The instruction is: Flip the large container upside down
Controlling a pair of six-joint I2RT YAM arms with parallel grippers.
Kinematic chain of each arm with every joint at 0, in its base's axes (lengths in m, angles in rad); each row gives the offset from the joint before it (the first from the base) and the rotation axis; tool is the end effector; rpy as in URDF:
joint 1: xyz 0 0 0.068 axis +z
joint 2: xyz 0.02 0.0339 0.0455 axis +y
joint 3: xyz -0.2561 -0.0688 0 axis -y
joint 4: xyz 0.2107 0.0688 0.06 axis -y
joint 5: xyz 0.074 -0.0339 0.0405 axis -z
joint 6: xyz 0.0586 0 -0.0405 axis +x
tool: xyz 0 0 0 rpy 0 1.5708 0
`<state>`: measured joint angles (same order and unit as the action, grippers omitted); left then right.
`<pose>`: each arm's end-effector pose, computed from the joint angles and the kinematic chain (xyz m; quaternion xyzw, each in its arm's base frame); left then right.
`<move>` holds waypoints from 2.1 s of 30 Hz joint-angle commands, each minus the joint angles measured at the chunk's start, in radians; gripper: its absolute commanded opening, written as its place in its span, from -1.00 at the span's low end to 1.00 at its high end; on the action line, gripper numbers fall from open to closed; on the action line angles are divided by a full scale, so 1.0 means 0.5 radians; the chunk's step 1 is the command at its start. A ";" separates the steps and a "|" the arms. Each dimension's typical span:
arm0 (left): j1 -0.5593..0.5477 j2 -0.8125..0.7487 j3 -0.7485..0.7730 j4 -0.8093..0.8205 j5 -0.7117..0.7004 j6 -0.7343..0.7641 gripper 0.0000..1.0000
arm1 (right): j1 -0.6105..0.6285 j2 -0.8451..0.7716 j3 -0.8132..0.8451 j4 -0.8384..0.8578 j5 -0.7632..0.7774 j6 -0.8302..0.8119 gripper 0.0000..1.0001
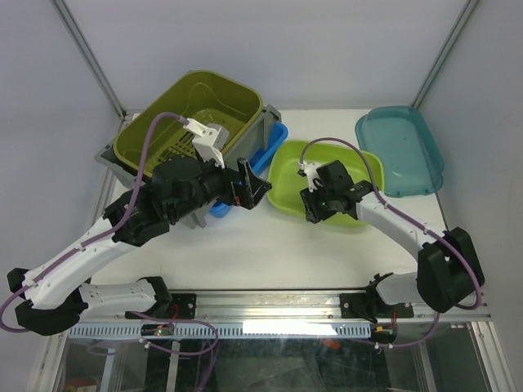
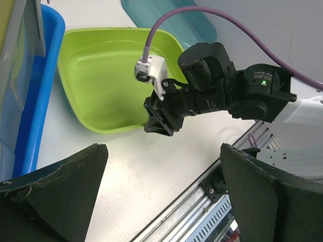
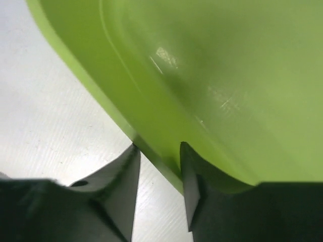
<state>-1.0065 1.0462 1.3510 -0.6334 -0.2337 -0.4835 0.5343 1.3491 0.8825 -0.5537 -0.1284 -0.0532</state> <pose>0.1177 -0.1606 0.4133 0.1433 0.7978 -0.3221 0.4891 0.2096 0.1327 0.2095 -0.2948 0.9142 0.1246 0.2487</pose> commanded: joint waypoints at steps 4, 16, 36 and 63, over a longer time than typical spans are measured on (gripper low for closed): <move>0.004 0.008 0.053 0.053 0.033 -0.011 0.98 | 0.044 -0.217 0.054 0.006 -0.149 0.031 -0.45; 0.004 0.003 0.024 0.073 0.045 -0.024 0.98 | 0.149 0.008 0.035 -0.016 0.017 0.100 0.20; 0.004 0.012 0.141 0.113 0.068 0.009 0.98 | 0.095 -0.369 0.559 0.016 -0.534 1.305 -1.00; 0.004 0.031 0.206 0.132 0.095 0.046 0.98 | -0.906 -0.805 -0.904 2.642 -1.346 3.607 -1.00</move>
<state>-1.0065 1.0550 1.4174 -0.6102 -0.2211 -0.4786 0.1715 1.0157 0.4782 0.6308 -0.7124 1.6680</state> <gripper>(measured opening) 0.990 0.105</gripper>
